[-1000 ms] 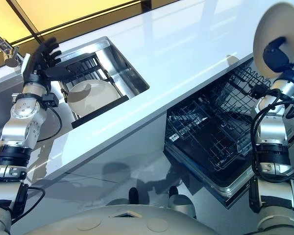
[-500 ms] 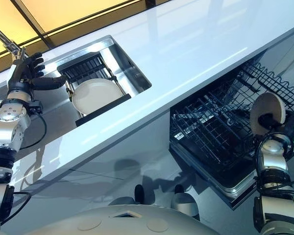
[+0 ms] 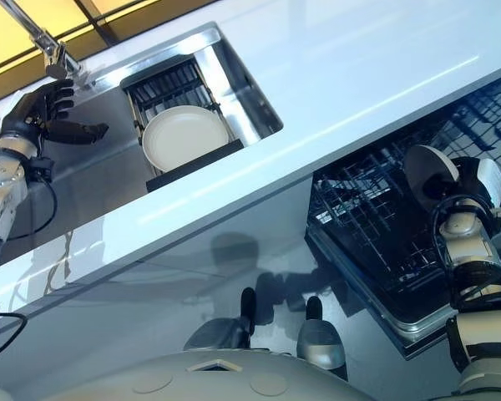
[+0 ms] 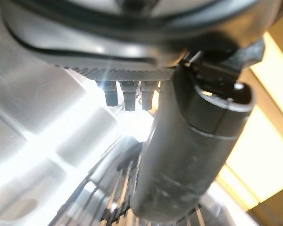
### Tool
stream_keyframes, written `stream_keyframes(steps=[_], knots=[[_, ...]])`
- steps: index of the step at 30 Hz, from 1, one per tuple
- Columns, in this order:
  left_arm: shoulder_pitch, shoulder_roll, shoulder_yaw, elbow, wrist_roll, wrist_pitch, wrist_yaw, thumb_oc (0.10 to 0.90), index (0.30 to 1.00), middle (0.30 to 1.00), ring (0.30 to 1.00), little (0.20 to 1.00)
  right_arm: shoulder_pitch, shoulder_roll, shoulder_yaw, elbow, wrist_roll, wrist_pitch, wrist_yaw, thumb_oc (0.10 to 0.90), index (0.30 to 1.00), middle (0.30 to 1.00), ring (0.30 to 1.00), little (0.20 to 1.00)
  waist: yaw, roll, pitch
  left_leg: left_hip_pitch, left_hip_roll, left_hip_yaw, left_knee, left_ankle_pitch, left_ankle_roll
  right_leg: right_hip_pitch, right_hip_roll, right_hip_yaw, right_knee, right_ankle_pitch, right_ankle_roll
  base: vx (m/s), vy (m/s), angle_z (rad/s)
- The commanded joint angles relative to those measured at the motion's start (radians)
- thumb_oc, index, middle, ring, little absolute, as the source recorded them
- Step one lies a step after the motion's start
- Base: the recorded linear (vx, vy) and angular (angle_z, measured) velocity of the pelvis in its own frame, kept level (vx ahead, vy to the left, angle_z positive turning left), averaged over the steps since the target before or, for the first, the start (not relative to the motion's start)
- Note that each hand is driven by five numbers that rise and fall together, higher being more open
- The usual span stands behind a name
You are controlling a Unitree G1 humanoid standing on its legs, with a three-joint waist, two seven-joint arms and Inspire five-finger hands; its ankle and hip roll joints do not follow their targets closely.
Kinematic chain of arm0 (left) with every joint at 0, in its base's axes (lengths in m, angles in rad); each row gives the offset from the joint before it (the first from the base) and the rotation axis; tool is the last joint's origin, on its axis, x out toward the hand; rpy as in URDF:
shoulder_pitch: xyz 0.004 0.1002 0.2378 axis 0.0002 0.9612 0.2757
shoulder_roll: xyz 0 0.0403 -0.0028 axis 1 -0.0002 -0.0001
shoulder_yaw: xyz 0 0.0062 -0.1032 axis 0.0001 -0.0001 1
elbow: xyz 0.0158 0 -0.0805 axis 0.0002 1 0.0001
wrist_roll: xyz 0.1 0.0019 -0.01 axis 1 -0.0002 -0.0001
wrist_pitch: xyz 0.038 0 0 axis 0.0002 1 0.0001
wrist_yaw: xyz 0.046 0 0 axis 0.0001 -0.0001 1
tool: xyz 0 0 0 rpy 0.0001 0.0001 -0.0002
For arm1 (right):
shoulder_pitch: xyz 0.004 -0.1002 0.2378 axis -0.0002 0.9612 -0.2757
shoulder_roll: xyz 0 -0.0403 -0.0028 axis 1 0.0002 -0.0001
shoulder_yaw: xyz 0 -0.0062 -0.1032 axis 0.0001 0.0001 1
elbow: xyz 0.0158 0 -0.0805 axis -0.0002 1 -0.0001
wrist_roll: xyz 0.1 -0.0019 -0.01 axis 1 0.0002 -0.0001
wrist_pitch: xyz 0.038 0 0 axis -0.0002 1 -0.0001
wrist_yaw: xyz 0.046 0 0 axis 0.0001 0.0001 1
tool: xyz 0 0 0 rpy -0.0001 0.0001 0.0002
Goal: Pick up plates and place into dishwasher.
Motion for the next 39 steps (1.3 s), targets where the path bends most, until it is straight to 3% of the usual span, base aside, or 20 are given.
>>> stream_keyframes(steps=[1, 3, 4, 5, 11, 22, 29, 31, 33, 34, 35, 39], knots=[[-0.192, 0.116, -0.006, 0.028, 0.046, -0.092, -0.036, 0.8, 0.9, 0.9, 0.9, 0.9, -0.134, -0.134, 0.059, -0.036, -0.064, -0.046, -0.004, 0.1, 0.3, 0.3, 0.3, 0.2, -0.002, -0.008, -0.045, -0.027, -0.069, 0.022, 0.089, -0.098, 0.017, -0.073, 0.056, 0.017, 0.18, -0.128, -0.021, -0.02, 0.004, 0.13], [-0.222, 0.115, -0.034, 0.028, 0.048, -0.089, -0.059, 0.8, 0.9, 0.9, 0.9, 0.9, -0.151, -0.132, 0.079, -0.02, -0.062, -0.021, 0.022, 0.1, 0.3, 0.3, 0.3, 0.2, -0.003, -0.007, -0.039, -0.031, -0.071, 0.019, 0.09, -0.098, 0.016, -0.076, 0.056, 0.018, 0.18, -0.127, -0.021, -0.01, 0.007, 0.1], [-0.24, 0.116, -0.053, 0.027, 0.05, -0.087, -0.075, 0.8, 0.9, 0.9, 0.9, 0.9, -0.161, -0.127, 0.089, -0.005, -0.065, 0.006, 0.044, 0.726, 0.836, 0.836, 0.836, 0.826, -0.004, -0.005, -0.035, -0.033, -0.072, 0.018, 0.091, -0.097, 0.016, -0.078, 0.056, 0.019, 0.181, -0.127, -0.021, 0.0, 0.0, 0.0], [-0.263, 0.117, -0.074, 0.027, 0.057, -0.084, -0.093, 0.8, 0.9, 0.9, 0.9, 0.9, -0.174, -0.12, 0.101, 0.021, -0.078, 0.027, 0.067, 0.8, 0.9, 0.9, 0.9, 0.9, -0.003, -0.005, -0.03, -0.036, -0.072, 0.019, 0.093, -0.097, 0.016, -0.08, 0.056, 0.019, 0.182, -0.125, -0.021, 0.0, 0.0, 0.0], [-0.379, 0.115, -0.194, 0.002, 0.077, -0.057, -0.178, 0.8, 0.9, 0.9, 0.9, 0.9, -0.21, -0.089, 0.147, 0.085, -0.074, 0.036, 0.106, 0.8, 0.9, 0.9, 0.9, 0.9, -0.003, -0.011, -0.017, -0.037, -0.071, 0.02, 0.095, -0.096, 0.019, -0.082, 0.059, 0.021, 0.185, -0.121, -0.021, 0.0, 0.0, 0.0], [-0.58, 0.105, -0.401, -0.038, 0.124, 0.086, -0.384, 0.8, 0.9, 0.9, 0.9, 0.9, -0.195, -0.047, 0.165, 0.082, -0.057, -0.001, 0.111, 0.8, 0.9, 0.9, 0.9, 0.9, -0.026, -0.016, -0.007, -0.028, -0.075, 0.034, 0.082, -0.098, 0.03, -0.088, 0.06, 0.035, 0.181, -0.106, -0.008, 0.0, 0.0, 0.0], [-0.576, 0.122, -0.45, -0.087, 0.119, 0.244, -0.526, 0.8, 0.9, 0.9, 0.9, 0.9, -0.191, -0.041, 0.162, 0.053, -0.038, -0.012, 0.107, 0.8, 0.9, 0.9, 0.9, 0.9, -0.028, -0.007, -0.005, -0.016, -0.082, 0.04, 0.076, -0.1, 0.034, -0.08, 0.056, 0.035, 0.174, -0.098, -0.001, 0.0, 0.0, 0.0], [-0.558, 0.129, -0.459, -0.09, 0.129, 0.309, -0.615, 0.8, 0.9, 0.9, 0.9, 0.9, -0.194, -0.043, 0.156, 0.021, -0.008, -0.018, 0.102, 0.8, 0.9, 0.9, 0.9, 0.9, -0.029, -0.004, -0.007, -0.01, -0.087, 0.04, 0.079, -0.104, 0.037, -0.075, 0.055, 0.037, 0.171, -0.096, 0.0, -0.02, 0.035, -0.01], [-0.538, 0.134, -0.454, -0.098, 0.136, 0.335, -0.661, 0.575, 0.707, 0.707, 0.707, 0.675, -0.189, -0.047, 0.149, -0.011, 0.022, -0.025, 0.091, 0.8, 0.9, 0.9, 0.9, 0.9, -0.029, -0.002, -0.008, -0.009, -0.089, 0.039, 0.082, -0.107, 0.038, -0.072, 0.053, 0.037, 0.17, -0.095, 0.002, -0.01, 0.031, -0.04], [-0.52, 0.143, -0.454, -0.117, 0.124, 0.358, -0.682, 0.267, 0.444, 0.444, 0.444, 0.367, -0.186, -0.05, 0.142, -0.051, 0.056, -0.031, 0.068, 0.8, 0.9, 0.9, 0.9, 0.9, -0.031, 0.0, -0.009, -0.006, -0.09, 0.04, 0.085, -0.11, 0.039, -0.07, 0.052, 0.039, 0.168, -0.093, 0.003, 0.0, 0.047, -0.05], [-0.499, 0.147, -0.446, -0.135, 0.112, 0.375, -0.681, 0.1, 0.3, 0.3, 0.3, 0.2, -0.187, -0.056, 0.137, -0.098, 0.098, -0.029, 0.041, 0.8, 0.9, 0.9, 0.9, 0.9, -0.032, 0.001, -0.011, -0.003, -0.091, 0.041, 0.084, -0.11, 0.039, -0.068, 0.052, 0.04, 0.166, -0.091, 0.003, -0.01, 0.059, -0.02], [-0.376, 0.147, -0.359, -0.198, 0.067, 0.388, -0.656, 0.1, 0.3, 0.3, 0.3, 0.2, -0.135, -0.04, 0.031, -0.292, 0.143, -0.059, -0.074, 0.8, 0.9, 0.9, 0.9, 0.9, -0.043, 0.01, -0.023, 0.014, -0.097, 0.049, 0.073, -0.12, 0.047, -0.06, 0.054, 0.053, 0.154, -0.091, 0.008, -0.01, 0.072, -0.08]])
